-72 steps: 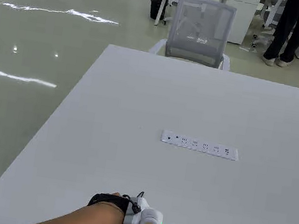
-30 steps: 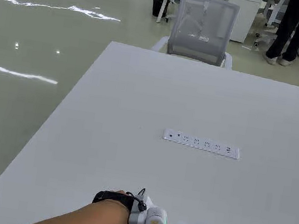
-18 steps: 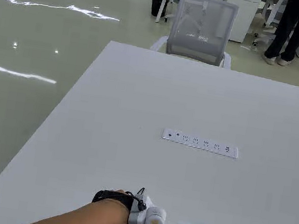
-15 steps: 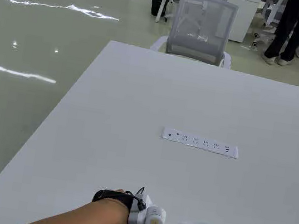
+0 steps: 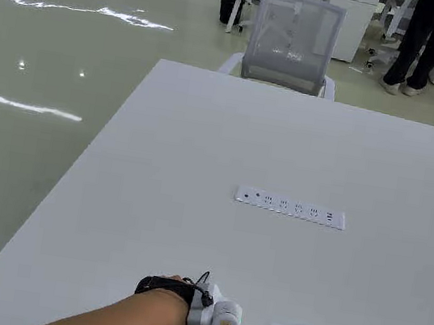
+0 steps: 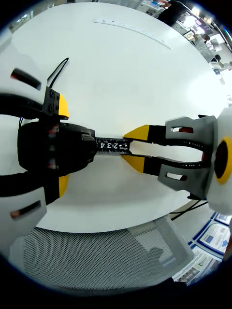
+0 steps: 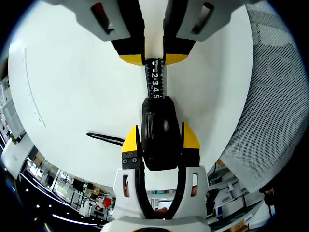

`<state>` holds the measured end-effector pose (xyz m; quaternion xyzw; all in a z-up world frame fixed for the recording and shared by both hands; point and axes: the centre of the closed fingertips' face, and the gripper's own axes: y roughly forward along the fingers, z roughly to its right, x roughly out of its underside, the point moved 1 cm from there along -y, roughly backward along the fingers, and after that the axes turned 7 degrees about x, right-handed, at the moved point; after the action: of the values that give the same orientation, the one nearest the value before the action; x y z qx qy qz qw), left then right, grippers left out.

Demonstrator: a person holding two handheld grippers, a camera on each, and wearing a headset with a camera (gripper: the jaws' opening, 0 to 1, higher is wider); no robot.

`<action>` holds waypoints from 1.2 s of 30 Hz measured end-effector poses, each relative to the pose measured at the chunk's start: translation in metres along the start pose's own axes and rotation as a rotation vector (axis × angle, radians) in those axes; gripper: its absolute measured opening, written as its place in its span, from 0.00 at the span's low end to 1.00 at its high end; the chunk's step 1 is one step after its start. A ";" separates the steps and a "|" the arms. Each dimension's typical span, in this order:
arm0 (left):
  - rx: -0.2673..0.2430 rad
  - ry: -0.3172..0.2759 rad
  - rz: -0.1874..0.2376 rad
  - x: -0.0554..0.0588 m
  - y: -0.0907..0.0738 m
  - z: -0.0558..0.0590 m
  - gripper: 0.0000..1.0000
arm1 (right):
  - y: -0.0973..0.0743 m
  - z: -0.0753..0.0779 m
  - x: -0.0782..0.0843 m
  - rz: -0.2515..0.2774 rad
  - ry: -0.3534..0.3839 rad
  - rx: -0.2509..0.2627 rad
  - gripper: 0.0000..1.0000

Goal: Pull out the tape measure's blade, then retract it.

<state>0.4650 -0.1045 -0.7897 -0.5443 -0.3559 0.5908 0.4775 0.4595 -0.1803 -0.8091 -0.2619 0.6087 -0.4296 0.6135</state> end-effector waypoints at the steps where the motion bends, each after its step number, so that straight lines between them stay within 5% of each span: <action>1: 0.000 -0.001 0.001 0.000 0.000 0.000 0.38 | -0.001 0.000 0.001 -0.001 0.002 0.001 0.12; 36: 0.005 -0.009 0.012 0.000 0.000 -0.001 0.39 | -0.020 0.003 0.023 -0.010 0.017 0.003 0.12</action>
<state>0.4660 -0.1046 -0.7900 -0.5427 -0.3534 0.5968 0.4738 0.4558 -0.2103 -0.8035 -0.2602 0.6119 -0.4360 0.6065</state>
